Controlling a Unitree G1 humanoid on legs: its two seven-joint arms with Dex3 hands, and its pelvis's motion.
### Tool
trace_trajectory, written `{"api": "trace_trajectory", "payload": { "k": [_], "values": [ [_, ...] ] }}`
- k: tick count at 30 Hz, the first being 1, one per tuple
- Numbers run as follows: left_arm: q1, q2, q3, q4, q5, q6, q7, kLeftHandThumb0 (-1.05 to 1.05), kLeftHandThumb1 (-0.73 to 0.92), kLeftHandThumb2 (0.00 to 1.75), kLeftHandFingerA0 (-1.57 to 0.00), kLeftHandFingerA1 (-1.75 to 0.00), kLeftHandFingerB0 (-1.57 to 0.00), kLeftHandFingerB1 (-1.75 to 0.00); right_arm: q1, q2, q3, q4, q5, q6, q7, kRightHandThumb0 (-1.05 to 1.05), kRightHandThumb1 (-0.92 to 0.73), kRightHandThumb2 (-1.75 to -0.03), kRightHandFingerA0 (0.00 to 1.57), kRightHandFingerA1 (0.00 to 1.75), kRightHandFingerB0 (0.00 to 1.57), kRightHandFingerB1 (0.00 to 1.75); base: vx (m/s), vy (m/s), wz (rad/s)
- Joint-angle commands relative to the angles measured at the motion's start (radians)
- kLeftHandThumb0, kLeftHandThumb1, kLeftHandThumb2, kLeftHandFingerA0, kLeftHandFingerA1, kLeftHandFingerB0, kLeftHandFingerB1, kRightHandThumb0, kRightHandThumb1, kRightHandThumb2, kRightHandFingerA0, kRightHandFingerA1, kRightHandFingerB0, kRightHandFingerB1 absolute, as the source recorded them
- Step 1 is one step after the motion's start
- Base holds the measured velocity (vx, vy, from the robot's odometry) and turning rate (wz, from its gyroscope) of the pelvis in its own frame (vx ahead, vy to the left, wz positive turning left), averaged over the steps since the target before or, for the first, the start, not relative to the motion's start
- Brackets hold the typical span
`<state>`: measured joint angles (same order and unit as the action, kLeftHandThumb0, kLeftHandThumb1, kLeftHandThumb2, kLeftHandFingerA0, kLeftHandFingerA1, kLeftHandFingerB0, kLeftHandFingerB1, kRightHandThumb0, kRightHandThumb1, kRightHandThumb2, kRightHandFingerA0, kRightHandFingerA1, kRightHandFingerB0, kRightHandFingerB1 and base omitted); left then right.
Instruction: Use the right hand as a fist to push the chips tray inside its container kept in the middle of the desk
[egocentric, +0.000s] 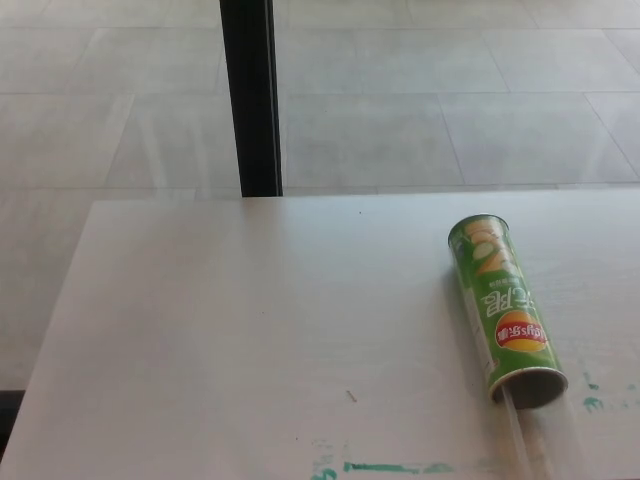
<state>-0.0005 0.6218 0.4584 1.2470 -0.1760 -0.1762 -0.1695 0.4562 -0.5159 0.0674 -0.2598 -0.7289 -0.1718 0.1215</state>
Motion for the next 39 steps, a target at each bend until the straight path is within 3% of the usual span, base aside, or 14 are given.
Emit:
{"api": "trace_trajectory", "payload": {
  "k": [1,2,7,16,17,19,25,26,28,30,34,36,38,39],
  "values": [
    [-0.003,0.021,0.01,0.001,-0.013,-0.005,0.004,-0.73,0.92,0.67,-0.6,-0.71,-0.53,-0.53,-0.043,0.012,0.041,0.074,-0.091,0.03,-0.071,-1.05,-0.53,-0.68,1.33,0.99,0.84,1.01,0.0,0.0,0.0],
    [-0.001,0.023,0.005,0.005,-0.006,-0.011,0.003,-0.74,0.92,0.67,-0.58,-0.67,-0.51,-0.52,-0.06,0.012,0.049,0.087,-0.095,0.032,-0.073,-1.05,-0.39,-1.04,1.29,1.02,0.81,1.05,0.0,0.0,0.0],
    [-0.01,0.028,-0.004,-0.008,0.0,-0.007,0.004,-0.73,0.92,0.69,-0.59,-0.74,-0.52,-0.54,-0.128,0.02,0.073,0.117,-0.113,0.053,-0.086,-1.04,-0.55,-0.72,1.28,1.01,0.72,1.1,0.0,0.0,0.0],
    [0.004,0.021,0.002,-0.012,-0.012,-0.012,-0.01,-0.73,0.92,0.68,-0.59,-0.76,-0.52,-0.55,-0.184,0.051,0.095,0.144,-0.129,0.054,-0.154,-1.02,-0.56,-0.79,1.27,1.05,0.4,1.25,0.0,0.0,0.0],
    [-0.001,0.021,0.003,-0.009,-0.012,-0.003,-0.005,-0.71,0.71,1.1,-0.57,-0.74,-0.47,-0.62,-0.182,0.053,0.093,0.13,-0.141,0.064,-0.163,-1.05,-0.43,-1.11,1.29,1.14,0.5,1.17,0.0,0.0,0.0],
    [0.0,0.024,-0.005,-0.004,-0.003,-0.006,-0.007,-0.74,0.92,0.68,-0.58,-0.68,-0.5,-0.5,-0.181,0.054,0.089,0.119,-0.139,0.069,-0.162,-1.03,-0.58,-0.77,1.24,1.1,0.33,1.32,0.0,0.0,0.0],
    [0.007,0.019,-0.002,-0.007,-0.009,-0.019,-0.017,-0.72,0.92,0.71,-0.55,-0.72,-0.5,-0.55,-0.197,0.039,0.084,0.107,-0.143,0.055,-0.166,-1.03,-0.61,-0.77,1.26,1.12,0.41,1.32,0.0,0.0,0.0],
    [0.008,0.019,0.001,-0.009,-0.013,-0.017,-0.026,-0.68,0.73,1.1,-0.55,-0.74,-0.49,-0.64,-0.213,0.034,0.088,0.107,-0.152,0.059,-0.157,-1.03,-0.61,-0.76,1.26,1.12,0.43,1.31,0.0,0.0,0.0],
    [0.003,0.018,0.005,-0.006,-0.018,-0.004,-0.027,-0.7,0.92,0.69,-0.58,-0.76,-0.51,-0.54,-0.23,0.031,0.092,0.119,-0.156,0.056,-0.159,-1.04,-0.62,-0.76,1.27,1.12,0.45,1.31,0.0,0.0,0.0],
    [0.01,0.017,0.001,-0.006,-0.011,-0.026,-0.027,-0.71,0.92,0.7,-0.57,-0.74,-0.51,-0.56,-0.262,0.022,0.099,0.147,-0.152,0.043,-0.156,-1.04,-0.48,-1.16,1.32,1.17,0.65,1.27,0.0,0.0,0.0],
    [0.013,0.023,-0.005,-0.009,-0.005,-0.009,-0.026,-0.73,0.92,0.71,-0.54,-0.67,-0.47,-0.52,-0.308,0.001,0.11,0.169,-0.143,0.062,-0.087,-1.05,-0.49,-1.15,1.31,1.14,0.63,1.22,0.0,0.0,0.0],
    [0.013,0.022,-0.006,-0.013,-0.006,-0.009,-0.023,-0.71,0.92,0.71,-0.57,-0.73,-0.49,-0.54,-0.344,-0.006,0.113,0.184,-0.121,0.081,-0.034,-1.05,-0.63,-0.66,1.28,1.05,0.66,1.2,0.0,0.0,0.0],
    [0.012,0.021,-0.004,-0.014,-0.009,-0.006,-0.021,-0.68,0.72,1.1,-0.56,-0.74,-0.47,-0.63,-0.371,-0.007,0.114,0.2,-0.102,0.089,-0.006,-1.05,-0.42,-1.03,1.26,1.03,0.75,1.13,0.0,0.0,0.0],
    [0.014,0.02,-0.004,-0.016,-0.009,-0.008,-0.021,-0.7,0.92,0.71,-0.57,-0.73,-0.5,-0.54,-0.391,-0.012,0.114,0.213,-0.082,0.086,0.02,-1.05,-0.66,-0.62,1.27,0.97,0.87,1.09,0.0,0.0,0.0]
  ]
}}
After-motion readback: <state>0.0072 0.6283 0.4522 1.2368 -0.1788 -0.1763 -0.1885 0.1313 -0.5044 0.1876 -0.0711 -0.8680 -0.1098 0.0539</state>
